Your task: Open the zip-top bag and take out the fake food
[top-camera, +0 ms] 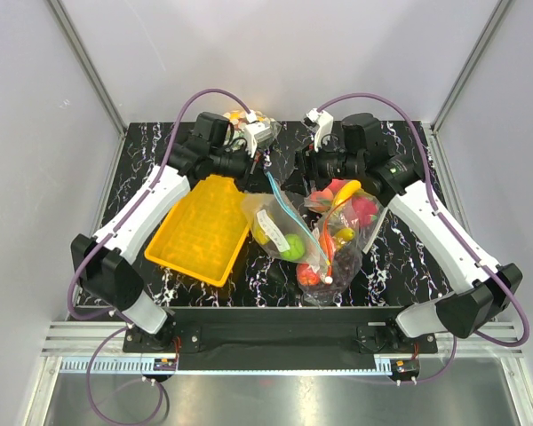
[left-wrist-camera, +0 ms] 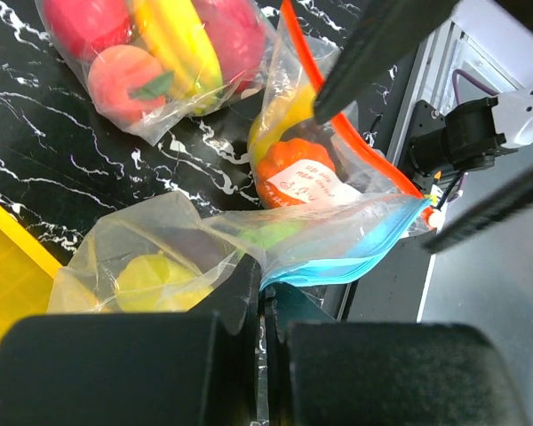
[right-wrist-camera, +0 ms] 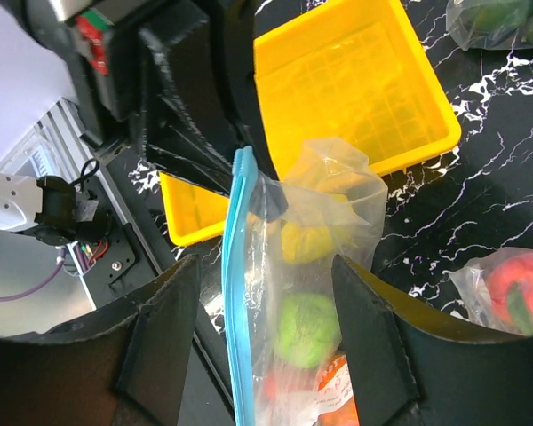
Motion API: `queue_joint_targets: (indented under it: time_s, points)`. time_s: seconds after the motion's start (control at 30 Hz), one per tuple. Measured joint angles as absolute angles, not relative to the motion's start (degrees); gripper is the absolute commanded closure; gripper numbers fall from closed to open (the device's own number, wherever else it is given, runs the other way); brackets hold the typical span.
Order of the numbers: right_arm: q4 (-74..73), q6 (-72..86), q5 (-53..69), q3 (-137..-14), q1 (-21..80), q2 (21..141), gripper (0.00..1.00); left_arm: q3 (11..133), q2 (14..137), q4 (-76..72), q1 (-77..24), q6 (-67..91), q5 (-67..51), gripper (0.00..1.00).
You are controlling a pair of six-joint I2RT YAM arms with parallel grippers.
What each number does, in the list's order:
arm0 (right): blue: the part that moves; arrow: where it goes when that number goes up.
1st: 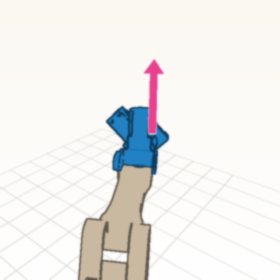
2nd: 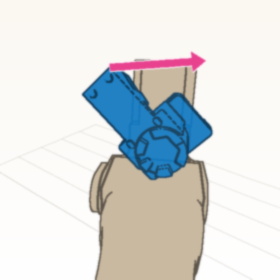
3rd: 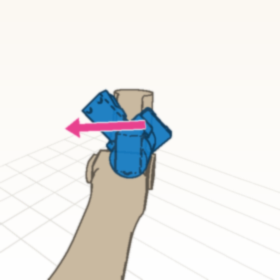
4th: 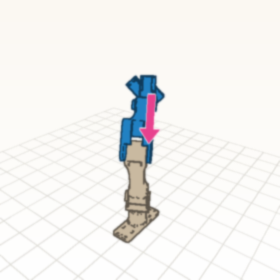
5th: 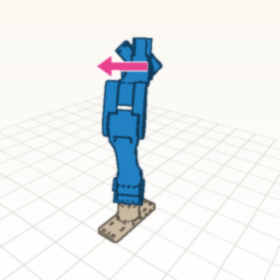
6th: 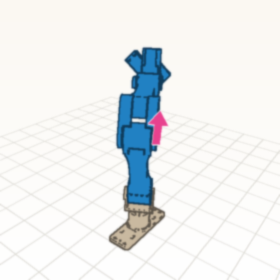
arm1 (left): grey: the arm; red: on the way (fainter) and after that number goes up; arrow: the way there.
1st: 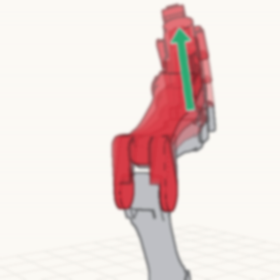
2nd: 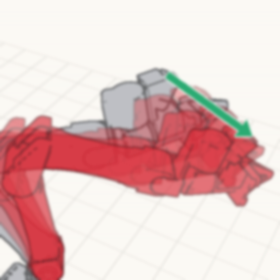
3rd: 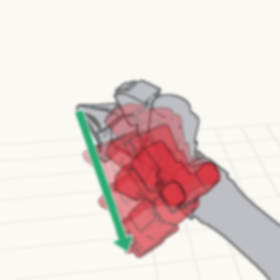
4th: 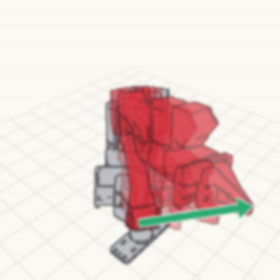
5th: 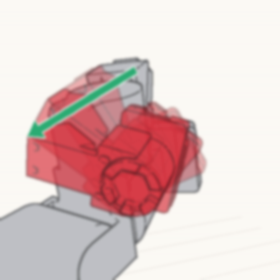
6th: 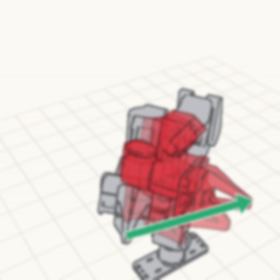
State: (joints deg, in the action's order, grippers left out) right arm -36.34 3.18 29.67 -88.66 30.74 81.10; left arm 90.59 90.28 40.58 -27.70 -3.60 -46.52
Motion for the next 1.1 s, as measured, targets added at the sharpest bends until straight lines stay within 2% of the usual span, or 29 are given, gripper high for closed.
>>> queue_joint_targets:
  time_s: [0.3, 0.7, 0.9, 1.1]
  points:
    - [-38.7, 0.2, 29.3, -88.7, 31.0, 81.7, 0.38, 90.6, 91.3, 40.6, -27.7, -4.3, -46.5, 1.0]
    - [-42.0, -2.3, 26.0, -88.7, 32.7, 83.3, 0.39, 90.7, 92.0, 40.5, -27.7, -4.3, -45.6, 1.0]
    - [-42.8, -2.8, 24.9, -88.7, 33.9, 83.3, 0.52, 90.8, 92.0, 40.4, -27.7, -4.2, -44.9, 1.0]
    - [-42.9, -2.8, 24.4, -88.7, 35.0, 83.3, 0.52, 91.2, 92.1, 40.6, -27.7, -4.3, -44.8, 1.0]
